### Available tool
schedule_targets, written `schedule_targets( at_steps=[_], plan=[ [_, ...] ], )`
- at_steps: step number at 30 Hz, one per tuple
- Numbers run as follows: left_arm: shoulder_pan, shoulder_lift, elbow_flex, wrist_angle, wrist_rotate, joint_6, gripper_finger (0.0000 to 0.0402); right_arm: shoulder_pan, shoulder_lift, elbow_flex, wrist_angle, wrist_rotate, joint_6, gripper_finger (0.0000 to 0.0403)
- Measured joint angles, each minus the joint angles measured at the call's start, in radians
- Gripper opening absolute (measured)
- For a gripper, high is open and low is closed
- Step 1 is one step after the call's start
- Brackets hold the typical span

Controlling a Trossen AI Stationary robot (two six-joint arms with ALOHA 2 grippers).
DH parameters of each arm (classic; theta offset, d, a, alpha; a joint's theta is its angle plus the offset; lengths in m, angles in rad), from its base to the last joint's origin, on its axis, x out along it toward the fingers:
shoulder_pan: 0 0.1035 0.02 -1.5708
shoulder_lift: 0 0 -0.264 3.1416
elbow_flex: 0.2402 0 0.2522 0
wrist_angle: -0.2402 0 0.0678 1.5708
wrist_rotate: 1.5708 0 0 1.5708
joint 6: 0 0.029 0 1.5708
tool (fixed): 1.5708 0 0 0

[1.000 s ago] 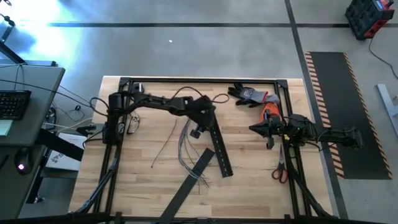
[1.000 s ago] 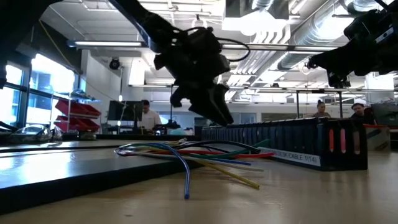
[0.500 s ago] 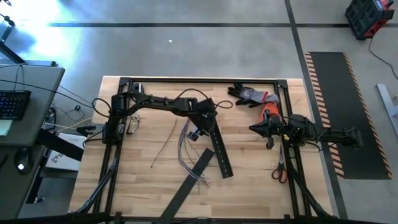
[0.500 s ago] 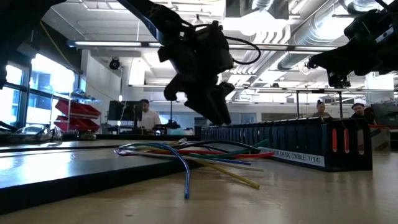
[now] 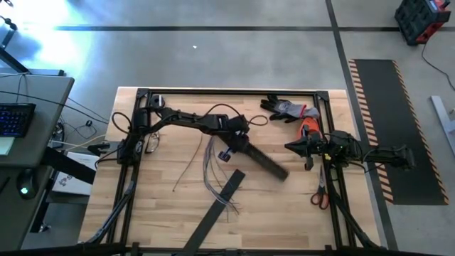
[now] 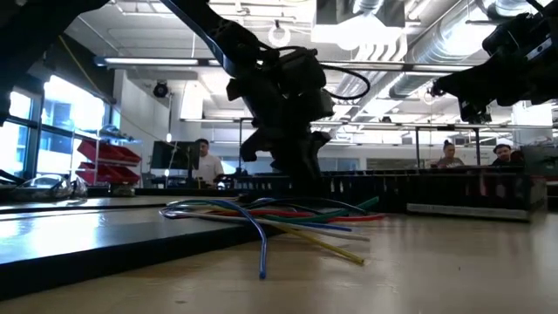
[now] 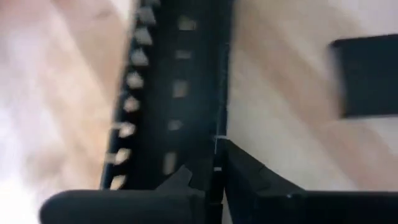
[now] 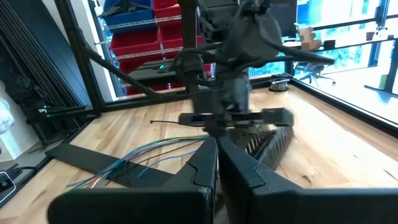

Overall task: Ziptie cables
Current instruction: Move the black cable duct to the top of the table

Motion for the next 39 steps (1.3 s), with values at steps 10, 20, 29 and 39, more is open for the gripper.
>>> schedule_targets(
  at_steps=[10,20,29,39],
  plan=[
    [0.126,-0.170,0.002,-0.098,-0.061,-0.084,0.0001,0.000,0.000,0.000,0.000,0.000,0.000,0.0000],
    [0.378,-0.211,-0.127,-0.116,0.051,-0.087,0.0000,0.000,0.000,0.000,0.000,0.000,0.000,0.0000],
    [0.489,-0.211,-0.258,0.020,0.158,-0.135,0.0001,0.000,0.000,0.000,0.000,0.000,0.000,0.0000],
    [0.490,-0.240,-0.278,0.046,0.000,-0.188,0.0078,0.000,-0.001,0.000,0.000,0.000,0.000,0.0000]
  ],
)
